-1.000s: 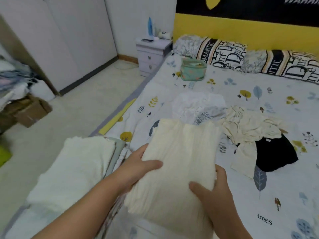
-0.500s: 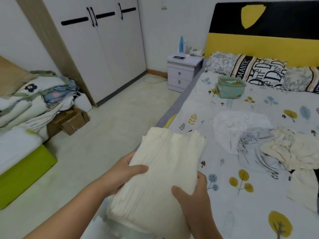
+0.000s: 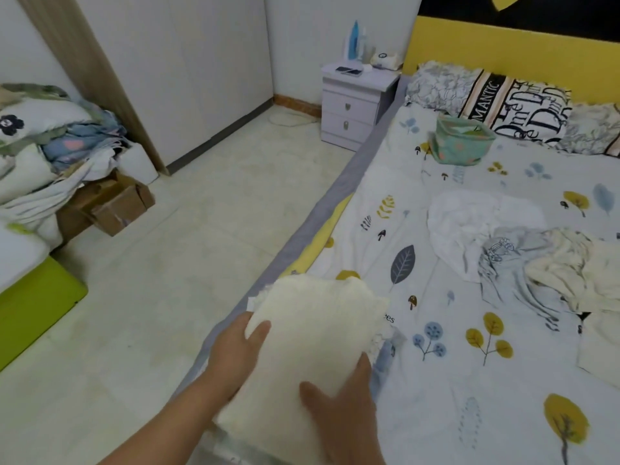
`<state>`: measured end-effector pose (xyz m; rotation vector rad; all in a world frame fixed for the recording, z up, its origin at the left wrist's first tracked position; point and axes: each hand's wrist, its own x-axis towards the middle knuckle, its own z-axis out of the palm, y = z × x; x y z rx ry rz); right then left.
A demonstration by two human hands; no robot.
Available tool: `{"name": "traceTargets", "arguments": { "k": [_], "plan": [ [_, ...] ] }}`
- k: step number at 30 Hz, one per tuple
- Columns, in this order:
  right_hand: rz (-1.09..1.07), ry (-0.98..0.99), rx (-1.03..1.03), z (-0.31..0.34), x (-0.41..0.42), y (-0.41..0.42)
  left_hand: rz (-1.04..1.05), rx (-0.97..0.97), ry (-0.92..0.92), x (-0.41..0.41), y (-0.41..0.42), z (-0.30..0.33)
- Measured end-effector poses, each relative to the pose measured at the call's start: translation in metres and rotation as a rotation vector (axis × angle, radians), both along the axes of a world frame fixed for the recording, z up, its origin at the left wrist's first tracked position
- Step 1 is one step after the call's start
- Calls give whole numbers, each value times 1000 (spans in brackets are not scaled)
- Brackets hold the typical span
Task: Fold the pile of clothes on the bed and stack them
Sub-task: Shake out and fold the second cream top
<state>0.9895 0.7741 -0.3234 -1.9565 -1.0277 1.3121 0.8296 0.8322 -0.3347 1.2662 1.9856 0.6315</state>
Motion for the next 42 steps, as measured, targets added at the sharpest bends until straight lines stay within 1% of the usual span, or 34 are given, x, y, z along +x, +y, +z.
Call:
{"name": "traceTargets", "arguments": {
  "k": [2,3,5,6,7,8,9,10,12,13,15,16,17,19,20,23,25,28,31,33,35,36,38,40,42],
  "plan": [
    [-12,41,27,0,5,-6,52,94,-45,-3,-2,0],
    [-11,46,17,-1,7,-10,33,96,-11,-4,-3,0],
    [62,-24,-50,-4,8,-16,-85,-15,144,-4,-7,-4],
    [118,-93,-94,-2,8,-16,-158,-86,271,-3,-7,-6],
    [169,-212,-136,2,8,-15,-211,-114,405,-1,-7,-3],
    [188,-342,-155,6,7,-11,-246,-75,516,2,-5,4],
    [184,-441,-150,12,2,-5,-284,26,595,4,-2,11],
    [184,-519,-132,22,-6,-1,-332,166,634,6,2,16],
    [200,-691,-39,33,-26,3,-519,386,676,9,9,16],
    [215,-719,5,32,-32,3,-654,411,701,11,10,12],
    [299,-759,51,18,-42,-3,-863,352,745,7,9,-3],
    [350,-783,41,8,-44,-7,-919,299,742,2,6,-15],
    [374,-829,68,-4,-44,-13,-945,265,731,-2,3,-26],
    [359,-894,187,-29,-41,-20,-933,236,684,-8,-1,-45],
    [361,-896,213,-39,-40,-22,-926,225,658,-9,0,-51],
    [414,-886,198,-53,-37,-22,-924,203,623,-8,4,-61],
    [434,-867,154,-53,-33,-19,-919,169,591,-5,6,-57],
    [464,-866,117,-48,-31,-18,-923,162,593,0,8,-49],
    [501,-837,18,-29,-30,-14,-932,127,624,5,8,-36],
    [526,-826,-24,-11,-26,-11,-934,106,718,10,9,-22],
    [619,-754,-63,2,-17,-9,-969,14,815,15,12,-6],
    [679,-722,-42,3,-10,-8,-1018,-63,838,17,14,4],
    [776,-646,-72,17,3,-8,-1104,-146,841,22,18,23],
    [824,-615,-41,38,17,-9,-1158,-177,811,32,19,48],
    [878,-583,-59,64,34,-12,-1188,-213,770,44,17,71]
  ]
}}
